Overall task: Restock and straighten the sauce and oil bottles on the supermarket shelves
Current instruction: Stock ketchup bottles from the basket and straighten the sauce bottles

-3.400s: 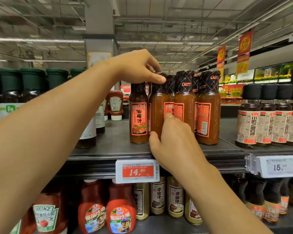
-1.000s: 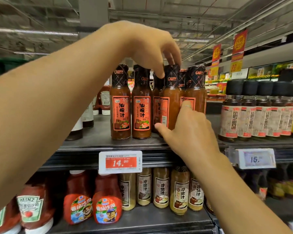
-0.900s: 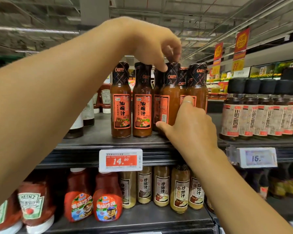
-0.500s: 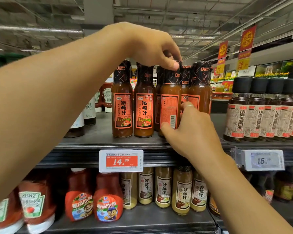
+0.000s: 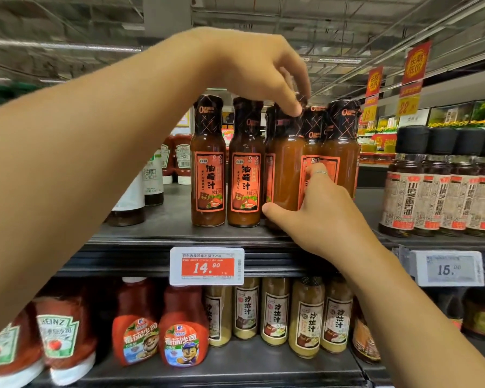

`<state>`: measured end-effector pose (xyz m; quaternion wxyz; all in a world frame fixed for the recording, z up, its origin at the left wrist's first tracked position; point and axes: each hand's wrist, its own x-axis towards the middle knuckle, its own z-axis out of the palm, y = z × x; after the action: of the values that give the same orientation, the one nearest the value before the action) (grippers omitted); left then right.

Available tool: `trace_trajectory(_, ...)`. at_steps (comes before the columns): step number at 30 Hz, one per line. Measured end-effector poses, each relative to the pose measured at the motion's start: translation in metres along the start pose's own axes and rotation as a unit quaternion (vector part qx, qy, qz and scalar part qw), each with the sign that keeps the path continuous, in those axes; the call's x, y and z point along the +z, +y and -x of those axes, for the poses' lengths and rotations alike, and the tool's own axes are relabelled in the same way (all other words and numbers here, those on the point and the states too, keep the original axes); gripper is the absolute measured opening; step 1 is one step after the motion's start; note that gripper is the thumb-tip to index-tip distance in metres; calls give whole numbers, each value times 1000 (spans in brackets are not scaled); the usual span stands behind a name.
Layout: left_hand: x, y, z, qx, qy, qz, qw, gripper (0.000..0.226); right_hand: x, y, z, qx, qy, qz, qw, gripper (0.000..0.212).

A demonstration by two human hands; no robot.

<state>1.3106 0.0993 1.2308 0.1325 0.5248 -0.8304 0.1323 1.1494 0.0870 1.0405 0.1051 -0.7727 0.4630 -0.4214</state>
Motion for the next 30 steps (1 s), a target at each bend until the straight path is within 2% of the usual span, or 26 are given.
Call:
trace_trajectory(2, -4, -2, 4, -1, -18, 28, 999, 35, 0, 1, 3, -5, -13, -4, 1000, 72)
trace_trajectory(6, -5, -5, 3, -28, -17, 4, 999, 40, 2, 0, 7, -14, -10, 8, 1000, 67)
trace_trajectory(12, -1, 6, 6, -41, 9, -99, 994, 54, 3, -7, 10, -36, 65, 46, 996, 86)
trace_trajectory(17, 10, 8, 11, -46, 62, -133, 988, 59, 5, -5, 7, -22, 52, 36, 998, 74)
trace_trajectory(20, 17, 5, 32, -69, 161, -58, 983, 66, 5, -5, 7, -19, 46, 28, 998, 68)
trace_trajectory(22, 25, -1, 55, -98, 273, 21, 957, 66, 6, -4, 6, -19, 44, 22, 999, 66)
trace_trajectory(24, 40, -5, 81, -146, 349, 90, 921, 67, 7, -3, 6, -19, 43, 17, 999, 66)
trace_trajectory(27, 69, -7, 112, -231, 371, 148, 887, 82, 9, -2, 5, -19, 45, 8, 999, 69)
trace_trajectory(30, 97, -4, 130, -290, 312, 235, 874, 92, 10, -2, 4, -19, 47, 1, 999, 67)
